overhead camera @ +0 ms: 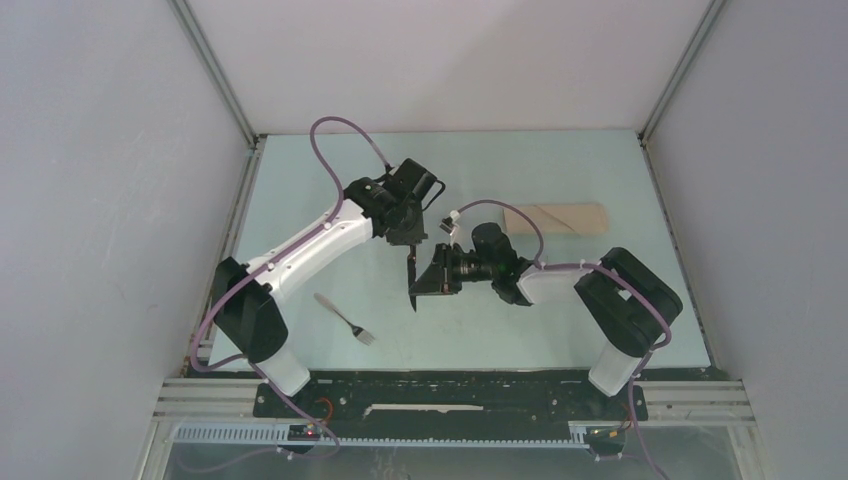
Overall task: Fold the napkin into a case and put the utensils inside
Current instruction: Pass from the left arm to the right, then stuff the knife into the folded napkin.
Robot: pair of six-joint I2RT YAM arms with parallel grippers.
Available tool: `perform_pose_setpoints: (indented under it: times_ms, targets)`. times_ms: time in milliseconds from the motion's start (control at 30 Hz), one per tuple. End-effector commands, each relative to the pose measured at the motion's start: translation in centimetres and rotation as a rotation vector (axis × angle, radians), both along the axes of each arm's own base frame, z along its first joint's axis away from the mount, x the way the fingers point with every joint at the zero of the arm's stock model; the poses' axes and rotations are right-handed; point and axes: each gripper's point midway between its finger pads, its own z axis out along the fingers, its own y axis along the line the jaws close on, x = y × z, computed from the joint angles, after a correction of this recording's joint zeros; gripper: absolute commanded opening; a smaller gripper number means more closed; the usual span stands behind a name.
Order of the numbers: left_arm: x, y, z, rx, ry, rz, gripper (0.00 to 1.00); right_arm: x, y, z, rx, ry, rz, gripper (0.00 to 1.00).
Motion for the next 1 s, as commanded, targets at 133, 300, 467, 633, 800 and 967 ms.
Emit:
perform_pose_setpoints:
  times_ms: [133, 300, 467, 633, 800, 967]
  targets:
    - [0.9, -1.1, 2.3, -0.042, -0.054, -0.025, 0.0, 0.2, 1.1, 2.8, 0.06, -0.068, -0.037, 0.0]
    - [1.3, -0.9, 3.4, -0.032, -0.074, -0.015, 0.36, 1.9, 0.5, 3.1, 0.081, -0.004, -0.194, 0.0]
    - [1.4, -0.3, 8.7, -0.049, -0.151, -0.055, 0.68, 4.9, -1.2, 3.1, 0.093, 0.137, -0.392, 0.0]
    - [-1.2, -0.8, 13.0, -0.203, -0.258, -0.212, 0.77, 8.2, -4.4, 2.1, 0.098, 0.282, -0.616, 0.0]
    - [-4.6, 0.2, 14.5, -0.321, -0.333, -0.291, 0.86, 10.8, -8.8, 1.9, 0.074, 0.363, -0.924, 0.0]
    - [-7.0, 0.6, 12.8, -0.363, -0.295, -0.337, 0.86, 13.2, -14.0, 3.5, 0.113, 0.371, -1.205, 0.0]
